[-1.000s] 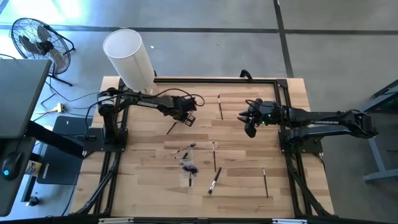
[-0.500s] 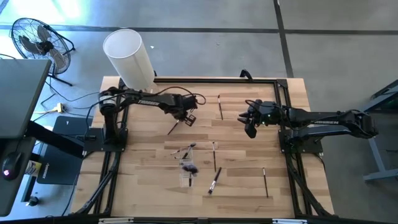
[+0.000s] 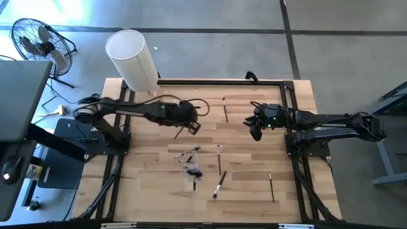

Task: Put items in baskets/containers
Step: Put the foundation brush into the transparent organizer

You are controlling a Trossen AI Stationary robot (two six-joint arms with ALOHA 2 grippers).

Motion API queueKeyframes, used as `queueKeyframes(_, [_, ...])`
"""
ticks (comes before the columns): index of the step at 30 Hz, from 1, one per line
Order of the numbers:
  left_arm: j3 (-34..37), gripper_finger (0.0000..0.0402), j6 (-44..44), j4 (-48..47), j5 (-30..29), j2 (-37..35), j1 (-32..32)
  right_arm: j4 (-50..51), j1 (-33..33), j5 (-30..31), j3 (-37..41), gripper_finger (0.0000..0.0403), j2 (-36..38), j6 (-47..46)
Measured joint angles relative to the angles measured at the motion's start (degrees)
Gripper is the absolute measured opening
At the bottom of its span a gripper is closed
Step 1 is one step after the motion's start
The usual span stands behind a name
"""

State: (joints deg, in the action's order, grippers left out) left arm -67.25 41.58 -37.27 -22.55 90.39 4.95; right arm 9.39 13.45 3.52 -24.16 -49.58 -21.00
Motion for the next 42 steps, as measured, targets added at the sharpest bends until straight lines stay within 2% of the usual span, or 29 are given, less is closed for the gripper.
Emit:
queueKeyframes(2, [1.7, 0.0000, 1.4, 2.2, -2.3, -3.8, -2.6, 0.6, 0.0, 0.5, 0.0, 0.0099, 0.0, -1.7])
queueKeyframes(7, [6.2, 0.0000, 3.7, 10.2, -12.5, -12.1, -12.0, 0.7, 0.0, 0.5, 0.0, 0.0099, -0.7, -6.4])
queueKeyframes(9, [7.7, 0.0000, 3.7, 16.4, -15.7, -14.3, -16.1, 1.4, 0.0, 0.6, 0.0, 0.0099, -0.8, -7.5])
queueKeyframes(14, [11.3, 0.0000, 2.2, 23.7, -21.9, -15.7, -23.6, 0.4, 0.0, 0.7, 0.0, 0.0099, -1.7, -8.8])
queueKeyframes(18, [14.5, 0.0000, 2.3, 29.7, -22.9, -15.6, -26.6, -0.3, -0.1, 0.8, 0.0, 0.0099, -2.2, -11.6])
queueKeyframes(25, [22.5, 0.0000, 2.1, 44.2, -22.3, -14.6, -26.7, -0.2, -0.5, 0.6, 0.0, 0.0098, -2.4, -15.2])
queueKeyframes(28, [25.2, 0.0000, 1.1, 47.7, -21.3, -14.5, -26.7, -0.2, -0.5, 0.0, 0.0, 0.0098, -2.7, -15.3])
queueKeyframes(34, [25.5, 0.0005, 0.7, 47.4, -20.3, -13.8, -26.7, -0.3, -0.6, 0.1, 0.0, 0.0098, -2.9, -16.5])
queueKeyframes(42, [25.4, 0.0041, 1.3, 46.3, -18.6, -13.3, -26.7, -0.2, -0.6, 0.5, 0.0, 0.0098, -2.9, -16.3])
